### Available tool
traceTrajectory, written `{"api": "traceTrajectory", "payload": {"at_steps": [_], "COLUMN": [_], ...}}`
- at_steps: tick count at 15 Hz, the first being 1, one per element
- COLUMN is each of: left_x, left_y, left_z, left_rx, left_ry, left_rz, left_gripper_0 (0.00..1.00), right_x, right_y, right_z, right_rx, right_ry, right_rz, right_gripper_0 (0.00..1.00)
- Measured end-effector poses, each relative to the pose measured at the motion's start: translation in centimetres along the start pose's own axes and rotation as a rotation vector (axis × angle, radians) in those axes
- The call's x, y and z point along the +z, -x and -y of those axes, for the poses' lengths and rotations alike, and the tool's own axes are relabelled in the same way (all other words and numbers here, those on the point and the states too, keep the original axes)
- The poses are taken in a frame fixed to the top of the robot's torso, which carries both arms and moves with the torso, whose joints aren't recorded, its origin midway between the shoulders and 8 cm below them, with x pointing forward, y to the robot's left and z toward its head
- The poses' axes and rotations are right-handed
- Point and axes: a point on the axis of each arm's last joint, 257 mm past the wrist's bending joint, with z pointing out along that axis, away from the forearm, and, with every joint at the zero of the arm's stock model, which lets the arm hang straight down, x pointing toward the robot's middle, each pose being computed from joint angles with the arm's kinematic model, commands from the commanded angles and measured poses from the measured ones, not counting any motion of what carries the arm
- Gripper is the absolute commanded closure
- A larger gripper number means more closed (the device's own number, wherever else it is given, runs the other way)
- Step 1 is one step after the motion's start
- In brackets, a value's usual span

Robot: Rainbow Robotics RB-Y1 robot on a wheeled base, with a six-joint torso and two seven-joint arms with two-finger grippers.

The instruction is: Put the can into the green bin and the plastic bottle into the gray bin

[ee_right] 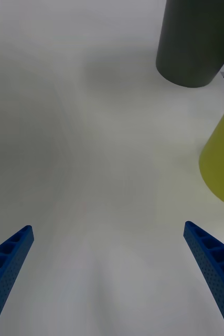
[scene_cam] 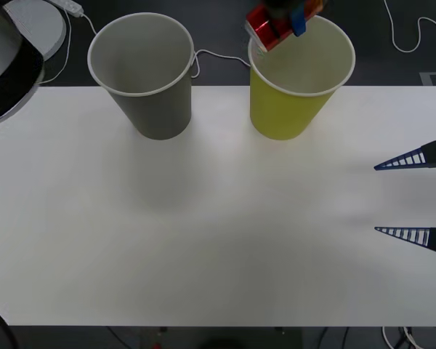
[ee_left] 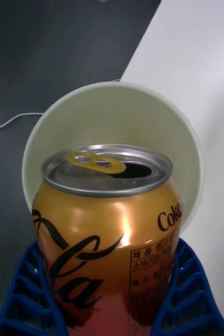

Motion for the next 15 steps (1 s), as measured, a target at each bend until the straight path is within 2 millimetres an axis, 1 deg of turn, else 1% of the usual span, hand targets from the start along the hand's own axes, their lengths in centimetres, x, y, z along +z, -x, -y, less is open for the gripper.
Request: {"api": "traceTrajectory", "payload": {"at_steps": [3, 5, 9, 12, 13, 14, 15], "left_x": [1.8, 2.8, 4.4, 4.8, 4.8, 4.8, 4.8], "left_y": [2.6, 3.8, 4.9, 5.4, 5.5, 5.6, 5.8], "left_z": [0.3, 0.8, 1.7, 2.0, 2.0, 2.0, 2.1], "left_rx": [-0.025, -0.031, -0.011, -0.005, -0.005, -0.006, -0.007], "left_ry": [0.034, 0.046, 0.08, 0.087, 0.087, 0.086, 0.085], "left_rz": [0.045, 0.061, 0.073, 0.087, 0.09, 0.095, 0.102], "left_gripper_0": [1.0, 1.0, 1.0, 0.99, 0.96, 0.91, 0.56], "right_x": [0.0, 0.0, 0.0, 0.0, 0.0, 0.0, 0.0], "right_y": [0.0, 0.0, 0.0, 0.0, 0.0, 0.0, 0.0], "right_z": [0.0, 0.0, 0.0, 0.0, 0.0, 0.0, 0.0], "right_rx": [0.0, 0.0, 0.0, 0.0, 0.0, 0.0, 0.0], "right_ry": [0.0, 0.0, 0.0, 0.0, 0.0, 0.0, 0.0], "right_rz": [0.0, 0.0, 0.0, 0.0, 0.0, 0.0, 0.0], "right_gripper_0": [0.0, 0.0, 0.0, 0.0, 0.0, 0.0, 0.0]}}
